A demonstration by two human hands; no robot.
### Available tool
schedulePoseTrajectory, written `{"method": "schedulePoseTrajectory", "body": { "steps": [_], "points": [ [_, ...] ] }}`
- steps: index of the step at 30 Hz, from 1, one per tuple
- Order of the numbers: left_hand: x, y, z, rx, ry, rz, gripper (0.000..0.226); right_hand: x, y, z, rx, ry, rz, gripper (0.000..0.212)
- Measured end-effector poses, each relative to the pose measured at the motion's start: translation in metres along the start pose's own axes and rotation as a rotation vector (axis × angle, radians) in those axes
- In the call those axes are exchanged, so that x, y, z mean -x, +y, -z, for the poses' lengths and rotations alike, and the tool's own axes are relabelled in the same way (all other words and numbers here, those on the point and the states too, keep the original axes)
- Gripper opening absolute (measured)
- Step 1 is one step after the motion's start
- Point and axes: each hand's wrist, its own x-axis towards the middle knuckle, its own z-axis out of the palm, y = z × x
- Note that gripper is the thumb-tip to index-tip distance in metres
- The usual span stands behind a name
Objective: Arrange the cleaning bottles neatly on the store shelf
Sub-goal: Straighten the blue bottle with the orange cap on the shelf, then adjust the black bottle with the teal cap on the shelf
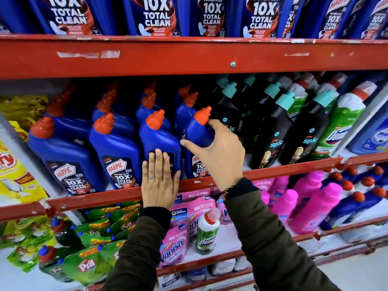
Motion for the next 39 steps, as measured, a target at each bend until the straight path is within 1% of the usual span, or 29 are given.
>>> {"method": "schedulePoseTrajectory", "body": {
  "steps": [3, 5, 6, 8, 10, 11, 13, 15, 18, 20, 23, 28, 31, 34, 37, 39],
  "points": [
    [0.0, 0.0, 0.001, -0.001, -0.005, 0.005, 0.069, 0.005, 0.008, 0.005, -0.054, -0.021, 0.007, 0.075],
    [-0.001, 0.001, 0.001, -0.001, -0.009, 0.006, 0.069, 0.006, 0.016, 0.013, -0.113, 0.007, 0.022, 0.069],
    [-0.001, 0.001, 0.001, 0.002, -0.01, 0.008, 0.069, 0.005, 0.022, 0.018, -0.143, 0.051, 0.039, 0.063],
    [0.0, 0.002, 0.002, 0.008, -0.009, 0.008, 0.069, 0.0, 0.036, 0.033, -0.159, 0.203, 0.082, 0.047],
    [0.0, 0.002, 0.002, 0.006, -0.008, 0.009, 0.069, -0.012, 0.057, 0.05, -0.075, 0.369, 0.102, 0.038],
    [0.0, 0.002, 0.002, 0.006, -0.007, 0.01, 0.07, -0.02, 0.069, 0.059, -0.025, 0.43, 0.078, 0.038],
    [0.0, 0.002, 0.002, 0.008, -0.008, 0.008, 0.07, -0.037, 0.098, 0.073, 0.043, 0.502, -0.031, 0.045],
    [-0.001, 0.002, 0.002, 0.008, -0.012, 0.005, 0.07, -0.054, 0.127, 0.083, 0.066, 0.508, -0.156, 0.057],
    [0.0, 0.002, 0.003, 0.017, -0.014, 0.008, 0.07, -0.071, 0.16, 0.09, 0.112, 0.433, -0.274, 0.072],
    [0.0, 0.001, 0.003, 0.017, -0.015, 0.006, 0.07, -0.078, 0.173, 0.09, 0.148, 0.37, -0.303, 0.077],
    [0.0, 0.001, 0.002, 0.012, -0.013, 0.003, 0.071, -0.083, 0.185, 0.088, 0.159, 0.316, -0.322, 0.076],
    [0.0, 0.001, 0.002, 0.015, -0.014, 0.003, 0.077, -0.082, 0.194, 0.089, 0.039, 0.309, -0.283, 0.069],
    [0.001, 0.0, 0.001, 0.006, -0.013, 0.001, 0.079, -0.074, 0.19, 0.094, -0.045, 0.368, -0.274, 0.068],
    [0.002, 0.001, 0.0, 0.006, -0.012, 0.004, 0.08, -0.059, 0.172, 0.106, -0.085, 0.43, -0.24, 0.069],
    [0.001, 0.001, 0.001, 0.011, -0.013, 0.003, 0.078, -0.051, 0.142, 0.128, -0.061, 0.495, -0.187, 0.07],
    [0.001, 0.001, 0.001, 0.012, -0.016, 0.008, 0.078, -0.048, 0.122, 0.143, 0.003, 0.483, -0.169, 0.068]
  ]
}}
